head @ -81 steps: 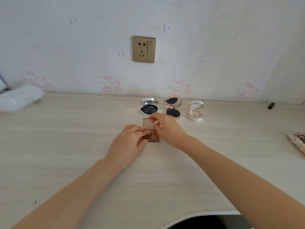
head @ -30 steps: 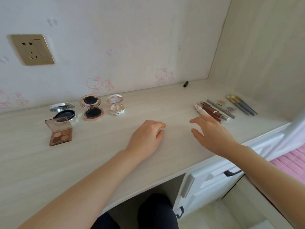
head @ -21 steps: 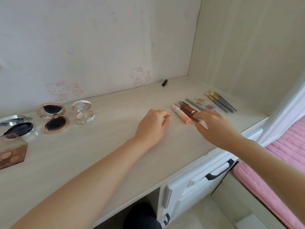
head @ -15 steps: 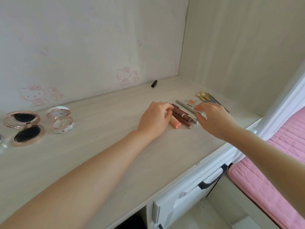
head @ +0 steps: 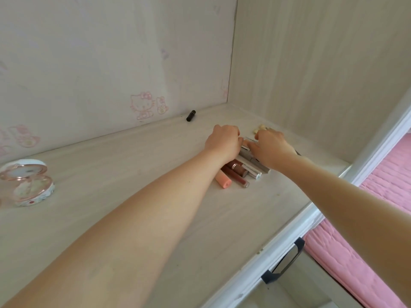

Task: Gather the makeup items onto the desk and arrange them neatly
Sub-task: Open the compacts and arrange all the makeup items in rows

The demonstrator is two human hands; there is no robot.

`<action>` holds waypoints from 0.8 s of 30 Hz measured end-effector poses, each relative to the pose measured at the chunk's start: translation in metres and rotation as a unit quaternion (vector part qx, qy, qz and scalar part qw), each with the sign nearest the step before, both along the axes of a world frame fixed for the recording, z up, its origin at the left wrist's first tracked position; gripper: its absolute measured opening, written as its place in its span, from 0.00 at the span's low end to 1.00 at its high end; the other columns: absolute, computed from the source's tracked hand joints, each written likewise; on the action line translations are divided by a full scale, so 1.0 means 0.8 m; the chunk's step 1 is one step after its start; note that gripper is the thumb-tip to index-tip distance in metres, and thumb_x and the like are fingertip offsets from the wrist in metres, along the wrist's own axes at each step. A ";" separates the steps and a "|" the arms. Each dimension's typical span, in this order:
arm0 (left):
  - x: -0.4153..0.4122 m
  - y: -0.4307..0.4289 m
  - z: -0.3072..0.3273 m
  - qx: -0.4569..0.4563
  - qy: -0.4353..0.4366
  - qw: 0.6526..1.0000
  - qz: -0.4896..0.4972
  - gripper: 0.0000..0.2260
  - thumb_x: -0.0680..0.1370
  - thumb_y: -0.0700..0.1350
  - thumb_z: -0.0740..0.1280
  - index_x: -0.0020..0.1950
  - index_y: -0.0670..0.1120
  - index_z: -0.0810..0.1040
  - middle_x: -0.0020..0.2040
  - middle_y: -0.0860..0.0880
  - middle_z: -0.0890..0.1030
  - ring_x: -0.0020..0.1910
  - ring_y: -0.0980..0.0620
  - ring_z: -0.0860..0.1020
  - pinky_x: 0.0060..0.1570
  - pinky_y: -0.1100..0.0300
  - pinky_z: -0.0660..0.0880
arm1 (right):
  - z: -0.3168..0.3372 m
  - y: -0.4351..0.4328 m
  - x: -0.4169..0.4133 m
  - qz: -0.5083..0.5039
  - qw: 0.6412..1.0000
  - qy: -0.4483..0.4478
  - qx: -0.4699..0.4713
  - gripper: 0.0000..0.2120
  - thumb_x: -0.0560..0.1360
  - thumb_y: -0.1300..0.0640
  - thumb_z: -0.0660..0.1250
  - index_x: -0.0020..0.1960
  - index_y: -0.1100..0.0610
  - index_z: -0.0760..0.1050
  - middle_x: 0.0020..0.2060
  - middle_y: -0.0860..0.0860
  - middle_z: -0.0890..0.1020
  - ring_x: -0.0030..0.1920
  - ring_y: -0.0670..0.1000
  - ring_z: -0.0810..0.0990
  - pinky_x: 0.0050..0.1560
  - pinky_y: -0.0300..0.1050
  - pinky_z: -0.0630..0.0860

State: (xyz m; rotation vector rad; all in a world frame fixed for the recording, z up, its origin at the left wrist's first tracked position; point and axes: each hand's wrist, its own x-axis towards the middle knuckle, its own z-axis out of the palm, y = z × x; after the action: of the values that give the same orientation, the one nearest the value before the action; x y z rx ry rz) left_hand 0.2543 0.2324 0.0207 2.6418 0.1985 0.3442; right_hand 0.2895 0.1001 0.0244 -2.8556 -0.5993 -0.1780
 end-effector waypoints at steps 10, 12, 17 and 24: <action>0.024 0.000 -0.005 0.013 0.074 0.997 -0.011 0.15 0.81 0.52 0.60 0.58 0.44 0.79 0.59 0.44 0.77 0.65 0.42 0.65 0.55 0.53 0.68 | -0.020 0.006 0.019 -0.017 0.999 0.021 -0.024 0.25 0.80 0.41 0.52 0.61 0.62 0.71 0.64 0.63 0.69 0.66 0.64 0.64 0.64 0.55 0.65; 0.022 0.001 -0.004 -0.031 0.063 0.997 -0.007 0.13 0.80 0.50 0.63 0.58 0.44 0.78 0.58 0.43 0.77 0.63 0.43 0.68 0.55 0.54 0.70 | -0.019 0.006 0.016 -0.015 1.000 0.014 0.006 0.25 0.79 0.41 0.55 0.61 0.61 0.71 0.62 0.62 0.71 0.65 0.64 0.66 0.64 0.55 0.64; 0.010 0.010 -0.002 -0.124 0.010 0.992 0.005 0.06 0.76 0.45 0.68 0.52 0.48 0.79 0.58 0.46 0.76 0.53 0.50 0.75 0.50 0.60 0.70 | -0.014 0.004 -0.001 0.002 0.993 -0.004 0.118 0.17 0.77 0.47 0.64 0.58 0.58 0.70 0.52 0.56 0.78 0.55 0.59 0.74 0.57 0.56 0.72; -0.020 0.014 0.022 -0.179 -0.072 0.981 -0.020 0.04 0.75 0.44 0.69 0.49 0.47 0.80 0.50 0.50 0.81 0.51 0.54 0.78 0.38 0.70 0.68 | 0.002 0.002 -0.018 0.012 0.963 -0.019 0.267 0.05 0.78 0.55 0.62 0.51 0.56 0.73 0.34 0.49 0.78 0.34 0.47 0.75 0.35 0.43 0.71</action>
State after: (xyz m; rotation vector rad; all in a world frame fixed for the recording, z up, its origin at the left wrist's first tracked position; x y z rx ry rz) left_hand 0.2382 0.2432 0.0386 2.2530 0.1446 0.4411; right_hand 0.2747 0.1017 0.0260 -2.3256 -0.4985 -0.3350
